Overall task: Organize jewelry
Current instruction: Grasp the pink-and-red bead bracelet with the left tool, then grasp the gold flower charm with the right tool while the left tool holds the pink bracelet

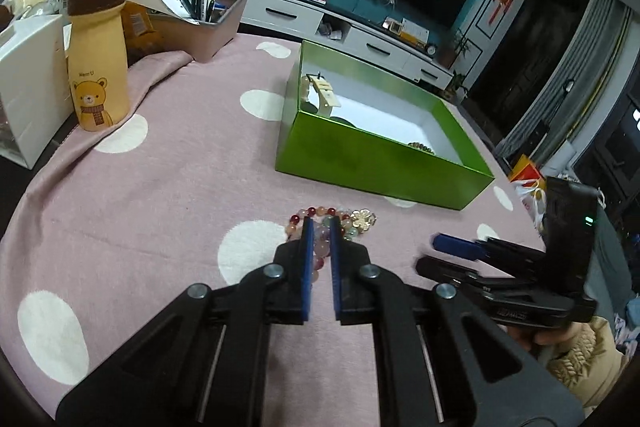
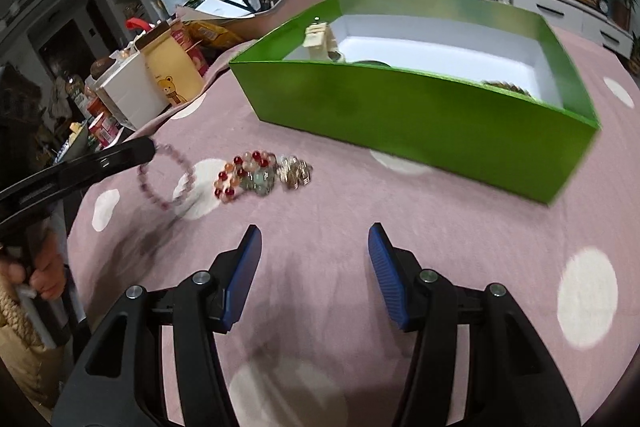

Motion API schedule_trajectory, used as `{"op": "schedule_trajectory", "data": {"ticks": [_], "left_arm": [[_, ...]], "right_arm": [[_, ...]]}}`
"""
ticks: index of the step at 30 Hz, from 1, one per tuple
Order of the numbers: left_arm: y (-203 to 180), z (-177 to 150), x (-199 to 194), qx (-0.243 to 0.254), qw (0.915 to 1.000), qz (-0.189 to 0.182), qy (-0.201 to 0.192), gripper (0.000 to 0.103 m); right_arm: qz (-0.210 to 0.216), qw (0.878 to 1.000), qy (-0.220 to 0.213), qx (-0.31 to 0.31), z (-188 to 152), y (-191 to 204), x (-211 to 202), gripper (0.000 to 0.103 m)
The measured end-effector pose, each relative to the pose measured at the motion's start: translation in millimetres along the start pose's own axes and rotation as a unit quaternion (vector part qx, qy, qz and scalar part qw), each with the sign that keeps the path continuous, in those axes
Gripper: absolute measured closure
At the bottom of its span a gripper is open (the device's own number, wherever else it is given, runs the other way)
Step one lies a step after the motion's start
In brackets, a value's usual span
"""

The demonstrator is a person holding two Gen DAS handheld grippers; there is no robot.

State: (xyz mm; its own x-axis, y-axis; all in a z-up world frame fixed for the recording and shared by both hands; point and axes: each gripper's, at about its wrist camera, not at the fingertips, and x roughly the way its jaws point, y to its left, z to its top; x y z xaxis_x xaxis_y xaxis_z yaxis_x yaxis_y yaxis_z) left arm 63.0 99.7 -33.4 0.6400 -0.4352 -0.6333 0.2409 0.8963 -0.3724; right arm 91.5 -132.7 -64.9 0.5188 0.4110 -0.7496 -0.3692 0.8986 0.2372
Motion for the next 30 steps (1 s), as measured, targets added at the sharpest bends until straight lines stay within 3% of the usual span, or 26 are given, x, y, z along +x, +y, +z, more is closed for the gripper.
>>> {"op": "schedule_trajectory", "data": {"ticks": [15,17,23,30], "left_arm": [[8,0,-4,-0.011,0.9999,-0.006,-0.005,0.096],[9,-1,-3,-0.013,0.9999,-0.007,-0.003,0.096],[9,-2,0,-0.012,0.9999,-0.009,0.000,0.096],[1,-2,-2,-0.003,0.9999,-0.012,0.000,0.096]], "right_arm": [[-0.024,0.995,0.028,-0.089,32,26,52,0.071],[-0.028,0.995,0.027,-0.095,33,27,54,0.079],[-0.027,0.996,0.013,-0.087,31,24,45,0.083],[-0.015,0.998,-0.027,-0.055,18,15,2,0.083]]}}
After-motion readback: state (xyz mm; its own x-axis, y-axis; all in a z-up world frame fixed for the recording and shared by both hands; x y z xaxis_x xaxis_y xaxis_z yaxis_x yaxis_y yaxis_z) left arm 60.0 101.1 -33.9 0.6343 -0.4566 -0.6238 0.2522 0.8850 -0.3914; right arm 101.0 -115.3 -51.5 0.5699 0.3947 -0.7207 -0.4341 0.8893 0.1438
